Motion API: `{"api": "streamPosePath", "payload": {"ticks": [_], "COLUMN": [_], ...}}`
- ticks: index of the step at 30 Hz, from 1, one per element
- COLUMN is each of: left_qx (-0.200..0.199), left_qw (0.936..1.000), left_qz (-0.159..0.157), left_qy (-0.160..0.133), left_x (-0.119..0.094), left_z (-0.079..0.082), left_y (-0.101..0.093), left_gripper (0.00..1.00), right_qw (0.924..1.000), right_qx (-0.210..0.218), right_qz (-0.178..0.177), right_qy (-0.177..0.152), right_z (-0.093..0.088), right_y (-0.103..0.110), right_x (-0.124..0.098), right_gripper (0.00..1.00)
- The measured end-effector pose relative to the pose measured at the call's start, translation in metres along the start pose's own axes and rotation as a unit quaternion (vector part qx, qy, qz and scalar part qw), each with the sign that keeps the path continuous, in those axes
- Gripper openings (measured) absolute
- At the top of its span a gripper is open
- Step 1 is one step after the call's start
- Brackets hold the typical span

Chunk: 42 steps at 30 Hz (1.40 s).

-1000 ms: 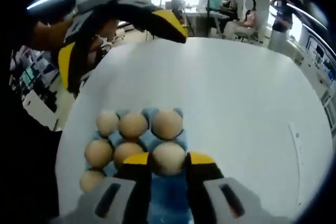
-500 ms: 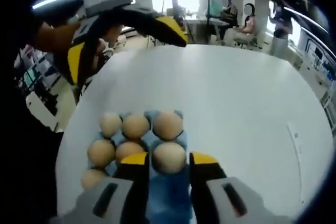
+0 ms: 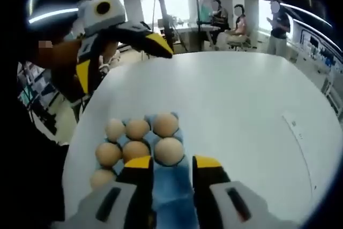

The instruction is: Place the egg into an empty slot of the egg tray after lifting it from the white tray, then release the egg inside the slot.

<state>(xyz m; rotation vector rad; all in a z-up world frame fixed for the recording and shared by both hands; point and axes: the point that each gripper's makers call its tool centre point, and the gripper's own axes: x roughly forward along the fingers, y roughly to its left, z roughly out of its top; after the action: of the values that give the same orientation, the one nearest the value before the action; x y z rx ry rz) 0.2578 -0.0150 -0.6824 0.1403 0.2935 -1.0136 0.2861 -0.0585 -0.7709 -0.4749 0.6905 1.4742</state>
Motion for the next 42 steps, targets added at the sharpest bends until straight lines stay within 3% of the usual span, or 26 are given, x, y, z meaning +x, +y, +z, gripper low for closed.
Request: {"api": "streamPosePath", "payload": {"ticks": [8, 27, 42], "left_qx": [0.0, 0.003, 0.004], "left_qw": [1.0, 1.0, 1.0], "left_qz": [0.0, -0.003, -0.006], "left_qy": [0.001, 0.001, 0.004], "left_x": [0.001, 0.003, 0.004], "left_z": [0.0, 0.004, 0.002], "left_y": [0.0, -0.002, -0.002], "left_gripper": [0.62, 0.62, 0.61], "right_qw": [0.9998, 0.9954, 0.9831], "right_qx": [0.01, 0.048, 0.083], "right_qz": [-0.016, -0.073, -0.141], "right_qy": [0.004, 0.039, 0.082], "right_z": [-0.018, -0.083, -0.146], "right_y": [-0.003, -0.017, -0.033], "right_x": [-0.018, -0.084, -0.152], "right_gripper": [0.28, 0.27, 0.27]}}
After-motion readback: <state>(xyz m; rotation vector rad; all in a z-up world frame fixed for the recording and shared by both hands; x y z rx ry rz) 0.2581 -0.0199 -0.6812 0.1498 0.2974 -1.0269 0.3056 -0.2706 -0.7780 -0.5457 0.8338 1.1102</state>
